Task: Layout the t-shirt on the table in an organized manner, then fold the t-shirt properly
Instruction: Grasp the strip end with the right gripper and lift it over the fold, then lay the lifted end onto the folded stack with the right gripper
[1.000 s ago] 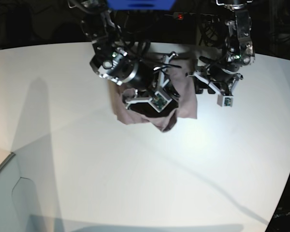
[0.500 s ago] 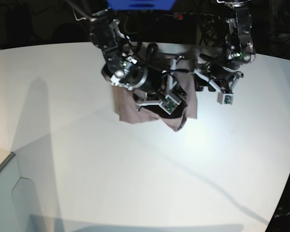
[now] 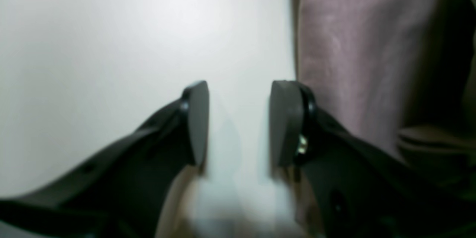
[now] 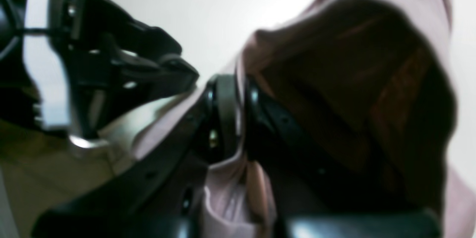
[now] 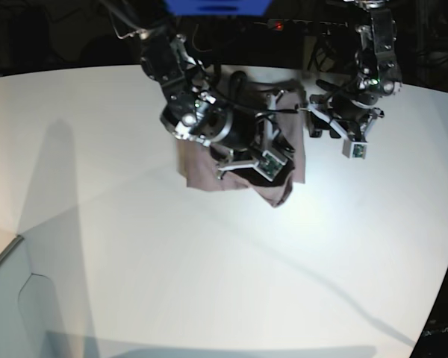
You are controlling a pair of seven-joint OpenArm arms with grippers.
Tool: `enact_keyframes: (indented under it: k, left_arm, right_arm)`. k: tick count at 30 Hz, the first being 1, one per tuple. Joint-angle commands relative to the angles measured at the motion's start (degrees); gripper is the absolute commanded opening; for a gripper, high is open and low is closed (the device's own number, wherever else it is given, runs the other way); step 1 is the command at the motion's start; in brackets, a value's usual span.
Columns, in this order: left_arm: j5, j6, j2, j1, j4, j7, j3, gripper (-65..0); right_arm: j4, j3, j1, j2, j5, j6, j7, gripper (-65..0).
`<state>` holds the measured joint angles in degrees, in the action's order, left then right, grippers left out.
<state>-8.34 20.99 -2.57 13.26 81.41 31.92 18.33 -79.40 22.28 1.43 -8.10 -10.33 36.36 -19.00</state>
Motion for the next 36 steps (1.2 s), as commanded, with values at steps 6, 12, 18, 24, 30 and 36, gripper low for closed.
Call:
enact_keyframes:
  k: [6, 12, 18, 24, 30, 36]
  left_arm:
    - [-0.3, 0.1, -0.3, -0.3, 1.4, -0.6, 0.2, -38.3]
    - [-0.3, 0.1, -0.3, 0.1, 1.5, -0.6, 0.2, -38.3]
    - [-0.3, 0.1, -0.4, 0.2, 1.5, -0.6, 0.3, -38.3]
    - [-0.3, 0.1, -2.0, 1.4, 3.5, -0.6, 0.4, -38.2]
    - [-0.3, 0.1, -2.0, 3.9, 8.8, -0.5, 6.1, -37.9]
    - [-0.3, 0.1, -2.8, 4.3, 9.3, 0.6, 12.7, -37.9]
  right_arm:
    - [0.7, 3.7, -2.3, -0.9, 1.2, -0.1, 1.8, -65.0]
    - [5.4, 3.8, -4.7, -0.9, 1.3, -0.2, 1.9, -65.0]
    - [6.8, 4.0, -5.2, -0.9, 1.3, -0.2, 1.6, -64.7]
    - [6.1, 4.0, -4.8, -0.9, 1.3, 0.0, 1.5, -40.2]
    - [-3.4, 3.7, -1.0, -0.9, 1.3, 0.0, 1.6, -28.1]
    - [-12.3, -1.8, 3.7, -0.9, 1.3, 0.0, 1.6, -28.0]
